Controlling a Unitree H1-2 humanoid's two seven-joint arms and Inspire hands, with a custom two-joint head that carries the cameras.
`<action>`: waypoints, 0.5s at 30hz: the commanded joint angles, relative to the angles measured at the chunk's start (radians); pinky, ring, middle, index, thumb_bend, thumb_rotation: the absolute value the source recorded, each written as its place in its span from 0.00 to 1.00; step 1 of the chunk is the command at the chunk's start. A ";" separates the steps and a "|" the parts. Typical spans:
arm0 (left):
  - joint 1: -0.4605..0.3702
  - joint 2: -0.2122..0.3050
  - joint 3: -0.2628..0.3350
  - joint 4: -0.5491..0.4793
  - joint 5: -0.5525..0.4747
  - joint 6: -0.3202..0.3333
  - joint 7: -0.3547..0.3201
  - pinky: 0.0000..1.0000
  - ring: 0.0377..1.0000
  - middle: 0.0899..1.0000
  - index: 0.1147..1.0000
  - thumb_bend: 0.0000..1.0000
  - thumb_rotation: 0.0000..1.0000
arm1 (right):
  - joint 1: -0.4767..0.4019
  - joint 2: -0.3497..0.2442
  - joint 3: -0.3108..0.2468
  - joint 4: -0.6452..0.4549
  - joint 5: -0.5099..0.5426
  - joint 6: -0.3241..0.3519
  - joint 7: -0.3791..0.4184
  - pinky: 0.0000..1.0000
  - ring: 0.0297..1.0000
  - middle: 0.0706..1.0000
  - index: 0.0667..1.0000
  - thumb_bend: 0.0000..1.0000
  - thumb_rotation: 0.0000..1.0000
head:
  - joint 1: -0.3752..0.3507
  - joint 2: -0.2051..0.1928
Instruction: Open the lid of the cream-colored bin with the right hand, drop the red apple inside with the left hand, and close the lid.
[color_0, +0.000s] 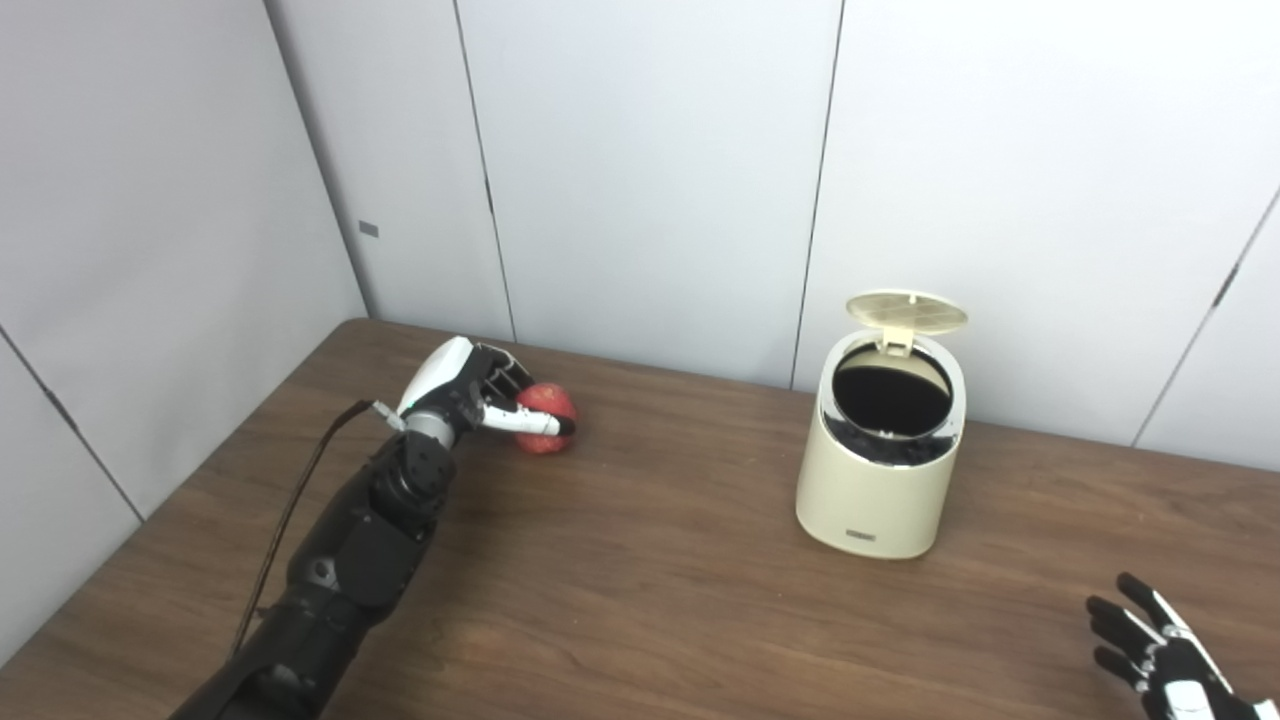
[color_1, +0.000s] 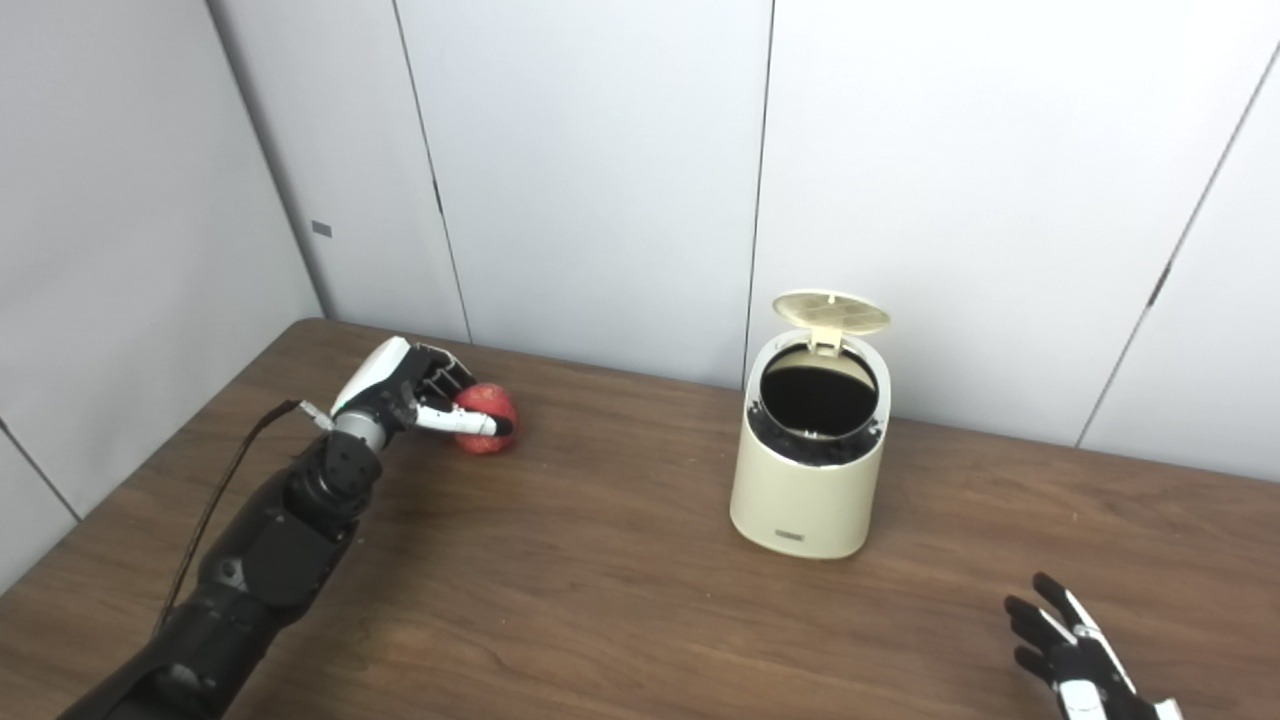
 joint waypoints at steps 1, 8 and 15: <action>-0.037 0.017 0.018 -0.063 0.005 -0.003 0.023 0.59 0.52 0.48 0.36 0.49 0.00 | -0.013 -0.003 -0.004 -0.015 -0.005 -0.053 -0.010 0.84 0.86 0.82 0.89 0.49 0.99 | -0.007 0.002; 0.037 -0.034 0.074 -0.261 -0.025 -0.004 0.055 0.40 0.39 0.42 0.44 0.50 0.00 | -0.017 -0.003 0.000 -0.010 -0.004 -0.063 -0.003 0.83 0.86 0.82 0.89 0.44 1.00 | -0.038 0.004; 0.093 -0.101 0.093 -0.426 -0.018 -0.055 0.089 0.40 0.44 0.44 0.40 0.48 0.00 | -0.019 0.005 0.004 -0.006 -0.015 -0.069 -0.011 0.83 0.86 0.83 0.89 0.45 1.00 | -0.083 0.003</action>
